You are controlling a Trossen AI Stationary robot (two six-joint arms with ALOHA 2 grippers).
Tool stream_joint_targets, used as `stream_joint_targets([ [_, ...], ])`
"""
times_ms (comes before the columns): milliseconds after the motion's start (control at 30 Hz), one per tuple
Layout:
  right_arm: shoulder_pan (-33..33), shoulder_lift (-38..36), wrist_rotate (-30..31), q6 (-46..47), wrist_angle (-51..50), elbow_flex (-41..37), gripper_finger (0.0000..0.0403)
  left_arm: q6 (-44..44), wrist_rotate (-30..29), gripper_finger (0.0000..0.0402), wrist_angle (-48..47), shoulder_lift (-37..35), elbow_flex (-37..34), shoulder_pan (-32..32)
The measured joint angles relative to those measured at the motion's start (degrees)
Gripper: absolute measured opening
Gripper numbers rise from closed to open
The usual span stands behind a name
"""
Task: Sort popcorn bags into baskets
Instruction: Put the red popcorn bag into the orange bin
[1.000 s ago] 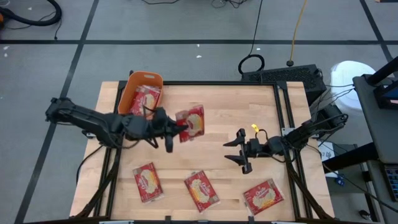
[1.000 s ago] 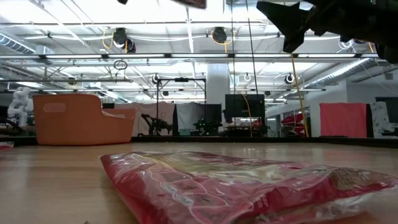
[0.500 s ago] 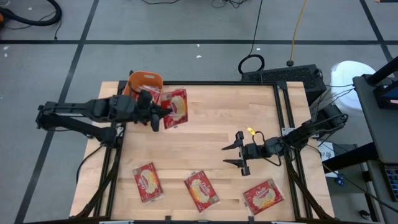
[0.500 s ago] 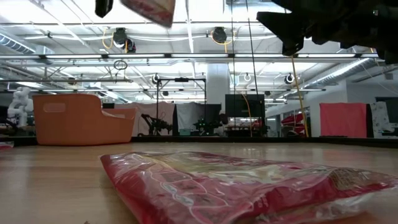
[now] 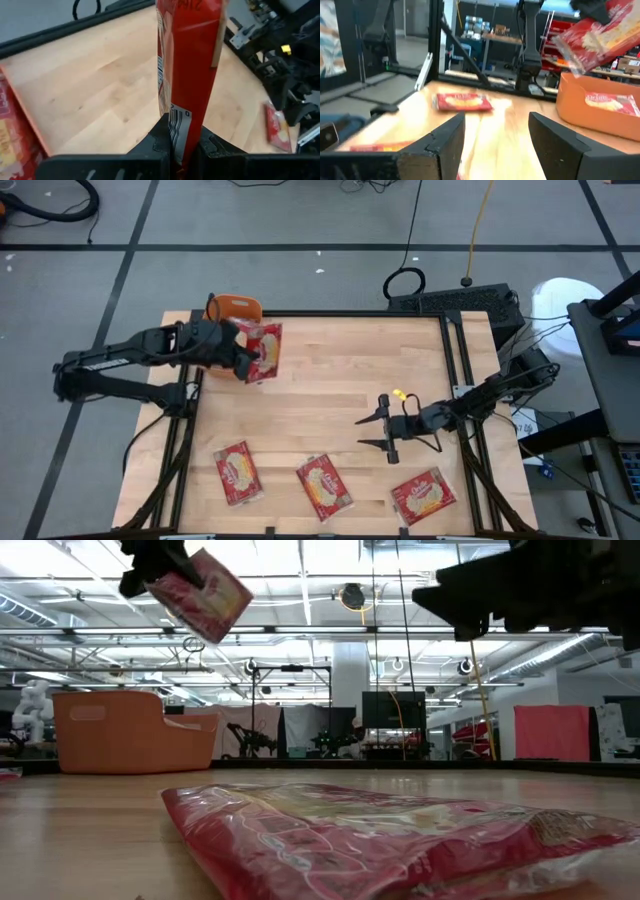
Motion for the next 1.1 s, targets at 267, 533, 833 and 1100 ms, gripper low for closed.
stream_joint_targets([
  [267,0.00,0.00,0.00,-1.27,-1.85,0.00,0.0182,-0.25,2.33,0.0026,-9.84,-1.34,2.99,5.38],
  [533,0.00,0.00,0.00,-2.82,-2.09,0.00,0.0134,0.39,2.77,0.0026,-24.70,-0.82,11.81,10.40],
  [833,0.00,0.00,0.00,-3.07,-2.09,0.00,0.0106,4.36,2.77,0.0026,-31.11,-0.69,13.43,14.48],
  [1100,0.00,0.00,0.00,-3.47,-2.07,0.00,0.0100,8.05,2.74,0.0026,-31.27,4.57,13.00,17.33],
])
